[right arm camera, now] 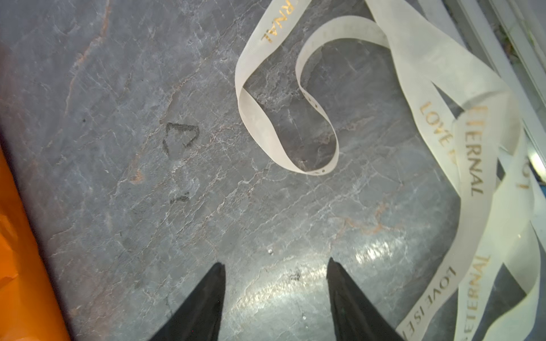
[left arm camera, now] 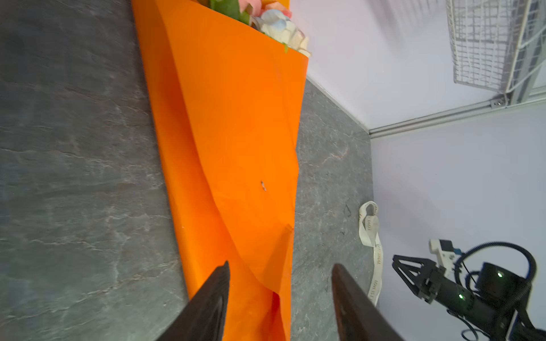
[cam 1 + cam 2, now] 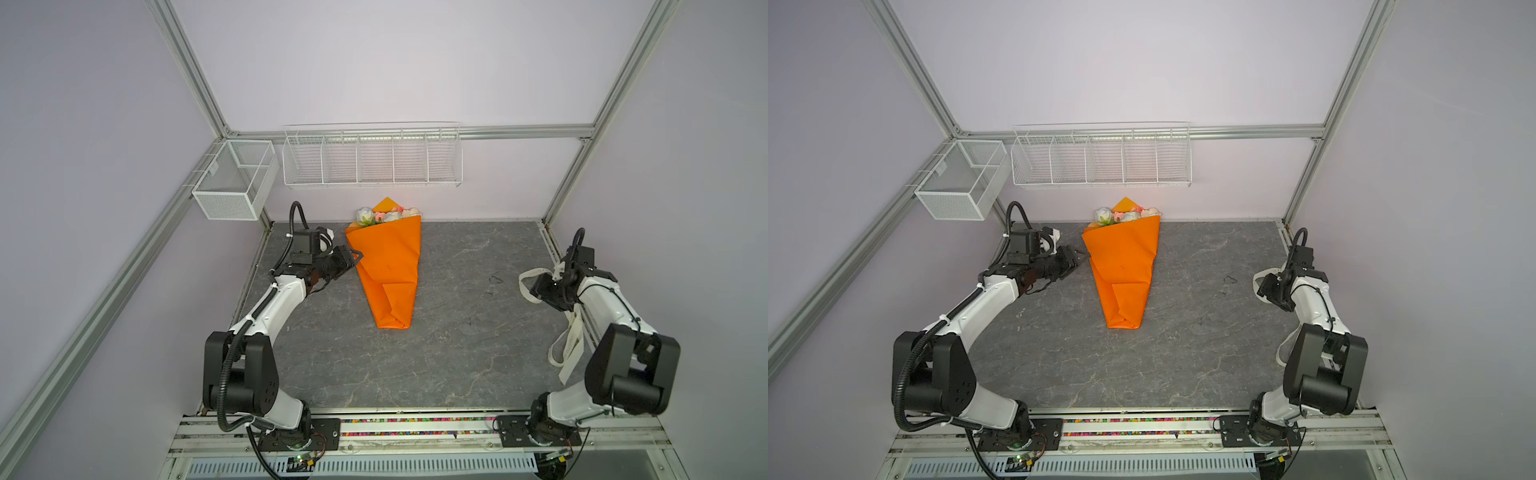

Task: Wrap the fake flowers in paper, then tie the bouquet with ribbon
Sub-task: 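Move the right gripper to the cream ribbon and grasp it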

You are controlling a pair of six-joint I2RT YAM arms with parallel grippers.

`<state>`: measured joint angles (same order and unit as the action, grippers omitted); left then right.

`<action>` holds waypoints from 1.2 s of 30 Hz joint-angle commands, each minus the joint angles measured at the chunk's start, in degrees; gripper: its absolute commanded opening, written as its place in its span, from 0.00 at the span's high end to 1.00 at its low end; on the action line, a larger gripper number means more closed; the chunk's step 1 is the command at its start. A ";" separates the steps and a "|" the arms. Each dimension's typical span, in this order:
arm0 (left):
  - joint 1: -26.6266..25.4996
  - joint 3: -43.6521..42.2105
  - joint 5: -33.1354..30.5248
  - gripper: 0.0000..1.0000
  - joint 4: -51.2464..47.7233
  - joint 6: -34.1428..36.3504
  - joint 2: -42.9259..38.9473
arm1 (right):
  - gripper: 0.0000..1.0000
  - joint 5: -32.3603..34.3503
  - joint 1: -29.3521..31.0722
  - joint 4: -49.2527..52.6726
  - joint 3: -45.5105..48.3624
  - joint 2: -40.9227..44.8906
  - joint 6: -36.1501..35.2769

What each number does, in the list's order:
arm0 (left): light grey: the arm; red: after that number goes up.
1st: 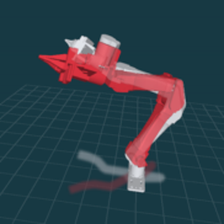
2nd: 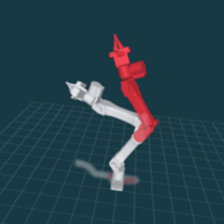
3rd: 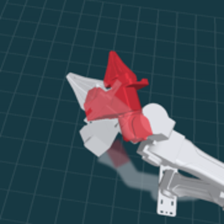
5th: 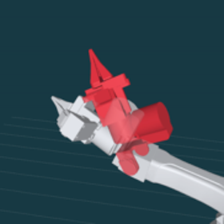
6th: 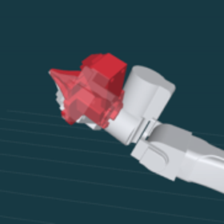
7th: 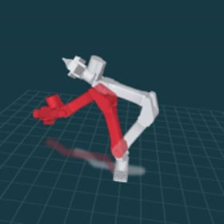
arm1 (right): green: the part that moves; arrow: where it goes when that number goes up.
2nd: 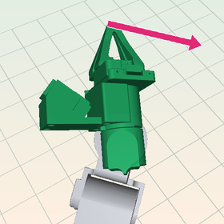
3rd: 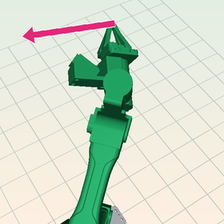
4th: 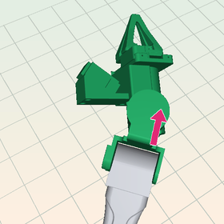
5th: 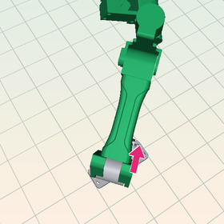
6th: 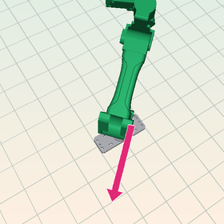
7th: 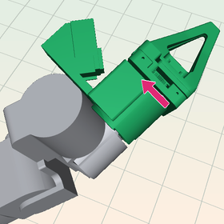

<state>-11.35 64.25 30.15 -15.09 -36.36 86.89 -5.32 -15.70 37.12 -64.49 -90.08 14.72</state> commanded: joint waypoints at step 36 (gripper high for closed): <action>-22.91 -0.15 -10.59 0.55 -6.71 3.87 -10.77 | 0.93 -0.31 7.16 4.23 -23.09 -20.13 -5.99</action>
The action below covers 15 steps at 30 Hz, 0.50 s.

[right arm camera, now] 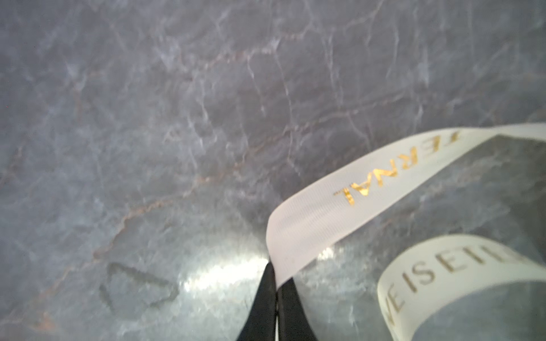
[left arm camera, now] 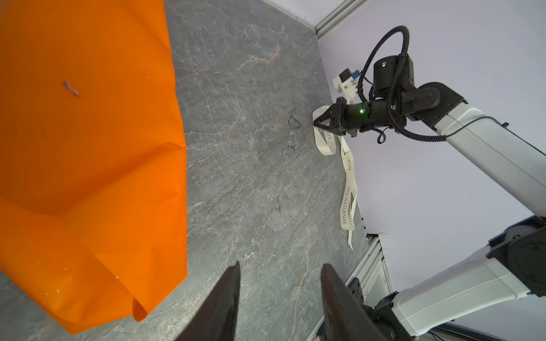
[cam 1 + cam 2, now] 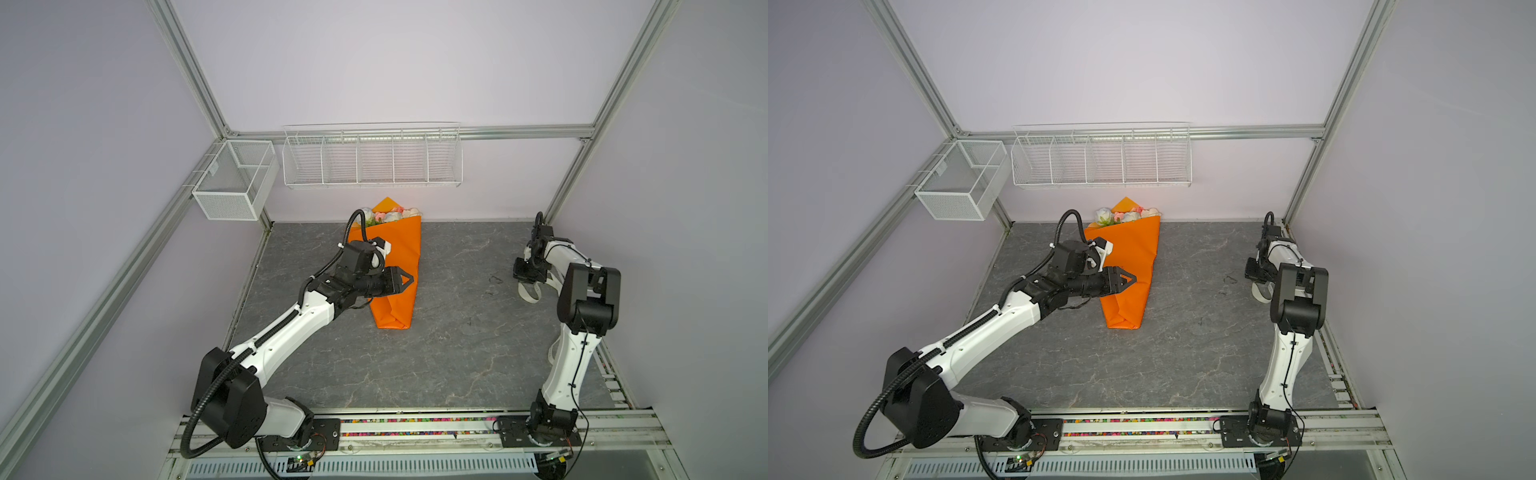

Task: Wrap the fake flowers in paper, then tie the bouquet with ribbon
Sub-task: 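Move the right gripper to the cream ribbon and grasp it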

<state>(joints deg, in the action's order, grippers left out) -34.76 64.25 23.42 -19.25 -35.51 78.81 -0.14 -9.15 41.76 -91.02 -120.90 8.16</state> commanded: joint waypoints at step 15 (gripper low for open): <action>3.86 -13.25 1.13 0.50 13.42 3.02 -19.14 | 0.93 -35.30 17.48 -1.68 3.68 49.46 7.54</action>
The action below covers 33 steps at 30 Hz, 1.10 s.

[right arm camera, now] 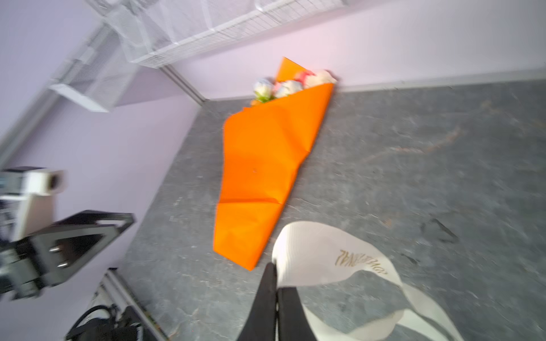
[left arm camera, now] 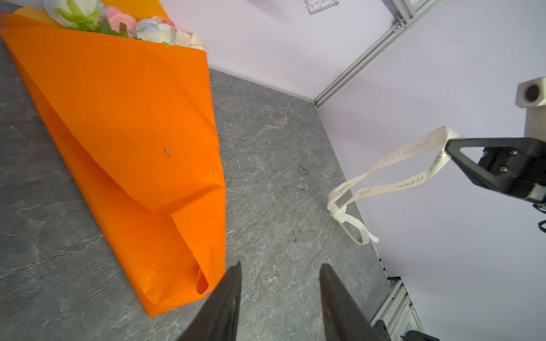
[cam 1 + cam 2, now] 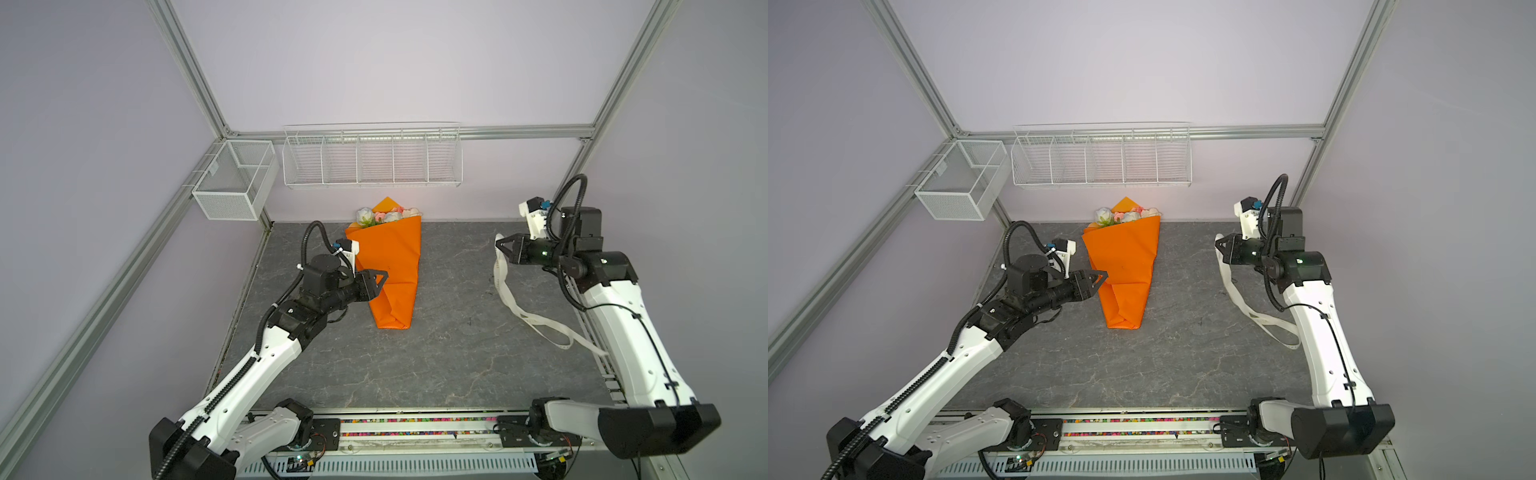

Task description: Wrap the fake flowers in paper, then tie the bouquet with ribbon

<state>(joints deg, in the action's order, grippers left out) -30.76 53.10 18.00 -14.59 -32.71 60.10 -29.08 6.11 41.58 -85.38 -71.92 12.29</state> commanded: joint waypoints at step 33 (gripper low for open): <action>-16.15 24.12 13.11 0.33 2.83 42.63 32.57 | 0.93 -15.40 9.18 -12.80 -3.30 4.07 15.00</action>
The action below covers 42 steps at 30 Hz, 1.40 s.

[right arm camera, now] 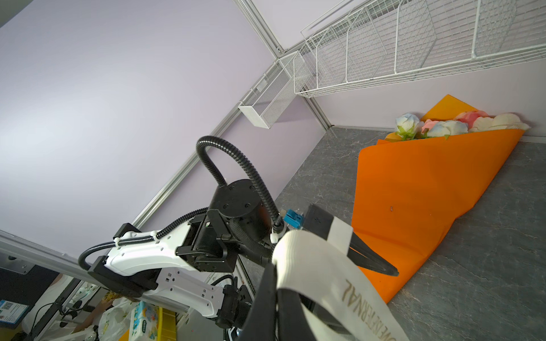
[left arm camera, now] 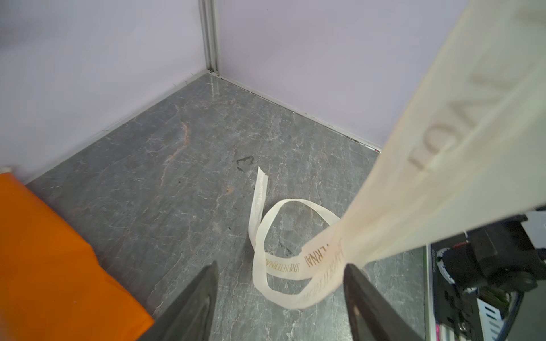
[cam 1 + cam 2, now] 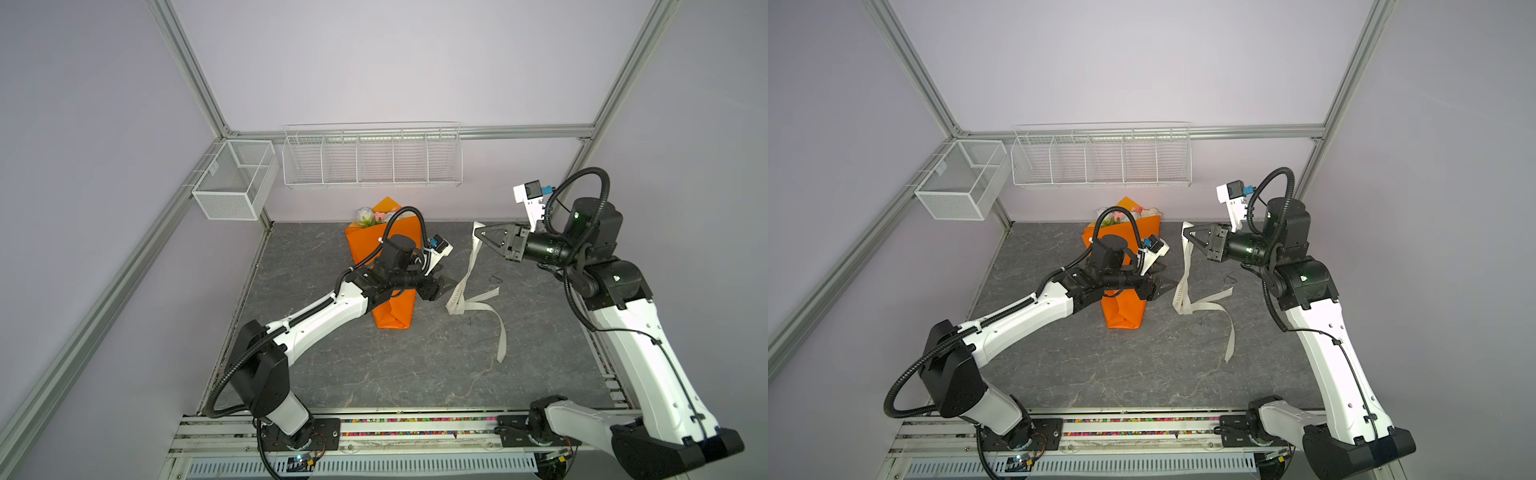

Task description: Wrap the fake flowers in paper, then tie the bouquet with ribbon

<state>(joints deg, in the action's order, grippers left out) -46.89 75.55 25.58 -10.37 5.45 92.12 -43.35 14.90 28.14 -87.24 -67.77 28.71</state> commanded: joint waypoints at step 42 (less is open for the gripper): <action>-0.13 -1.73 -3.53 1.00 -4.38 -2.08 -3.80 | 0.93 37.18 -0.77 29.66 -3.74 1.32 -15.08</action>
<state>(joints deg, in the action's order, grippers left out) -46.89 73.19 28.60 -10.24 6.44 94.21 -24.32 14.61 45.04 -89.41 -66.65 19.86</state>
